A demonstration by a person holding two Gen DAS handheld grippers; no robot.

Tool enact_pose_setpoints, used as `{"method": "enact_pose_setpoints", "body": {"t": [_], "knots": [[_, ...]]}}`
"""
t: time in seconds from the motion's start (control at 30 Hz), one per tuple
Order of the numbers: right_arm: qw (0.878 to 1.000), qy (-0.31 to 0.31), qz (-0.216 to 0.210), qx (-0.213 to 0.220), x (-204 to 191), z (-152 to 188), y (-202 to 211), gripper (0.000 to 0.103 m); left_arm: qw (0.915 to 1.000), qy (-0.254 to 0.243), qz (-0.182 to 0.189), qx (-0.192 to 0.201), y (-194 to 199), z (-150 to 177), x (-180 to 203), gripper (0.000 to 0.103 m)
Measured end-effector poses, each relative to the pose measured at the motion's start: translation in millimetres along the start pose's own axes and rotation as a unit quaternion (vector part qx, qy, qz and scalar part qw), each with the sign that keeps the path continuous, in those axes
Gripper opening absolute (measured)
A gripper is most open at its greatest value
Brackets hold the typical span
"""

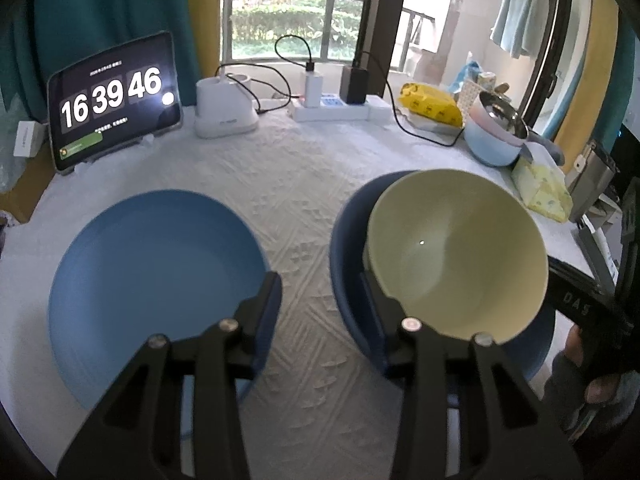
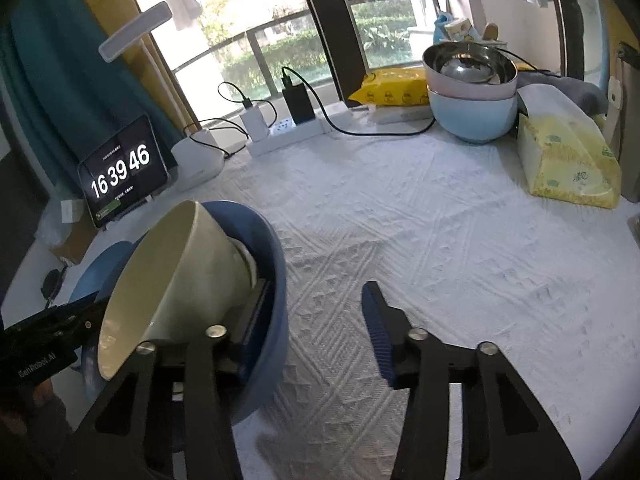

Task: Organize plates and bowls

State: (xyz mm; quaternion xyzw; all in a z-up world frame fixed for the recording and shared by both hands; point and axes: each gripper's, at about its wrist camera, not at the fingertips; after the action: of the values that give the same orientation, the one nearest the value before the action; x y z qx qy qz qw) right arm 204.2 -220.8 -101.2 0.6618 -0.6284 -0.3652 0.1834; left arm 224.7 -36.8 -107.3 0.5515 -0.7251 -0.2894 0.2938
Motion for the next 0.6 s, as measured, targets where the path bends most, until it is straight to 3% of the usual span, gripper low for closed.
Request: {"method": "enact_pose_setpoints", "body": {"t": [0.1, 0.2, 0.3, 0.4, 0.6], "knots": [[1.0, -0.005, -0.002, 0.002, -2.0, 0.6, 0.5, 0.039, 0.9999, -0.002, 0.001, 0.011, 1.8, 2.0, 5.4, 0.023], [1.0, -0.005, -0.005, 0.001, -4.0, 0.3, 0.4, 0.033, 0.9989, -0.03, -0.023, 0.027, 4.3, 4.6, 17.5, 0.014], [1.0, -0.001, -0.01, -0.003, -6.8, -0.4, 0.8, 0.022, 0.9975, -0.041, -0.043, 0.039, 6.5, 6.4, 24.1, 0.014], [1.0, 0.005, -0.014, -0.004, -12.0, -0.7, 0.3, 0.011, 0.9979, -0.032, -0.038, 0.041, 6.8, 7.1, 21.0, 0.013], [1.0, -0.001, -0.015, -0.005, -14.6, -1.0, -0.6, 0.009, 0.9981, -0.031, -0.037, 0.037, 6.6, 6.7, 20.5, 0.013]]}}
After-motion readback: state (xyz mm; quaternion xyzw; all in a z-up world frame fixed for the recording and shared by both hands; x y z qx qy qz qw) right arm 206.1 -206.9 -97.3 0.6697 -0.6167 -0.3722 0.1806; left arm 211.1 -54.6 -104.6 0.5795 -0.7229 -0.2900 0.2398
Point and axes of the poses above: each gripper's, at about its wrist camera, not at the fingertips, and y roughly against the way its jaws point, x to its right, z to its underside, and after that the axes turned 2 degrees about -y, right-handed
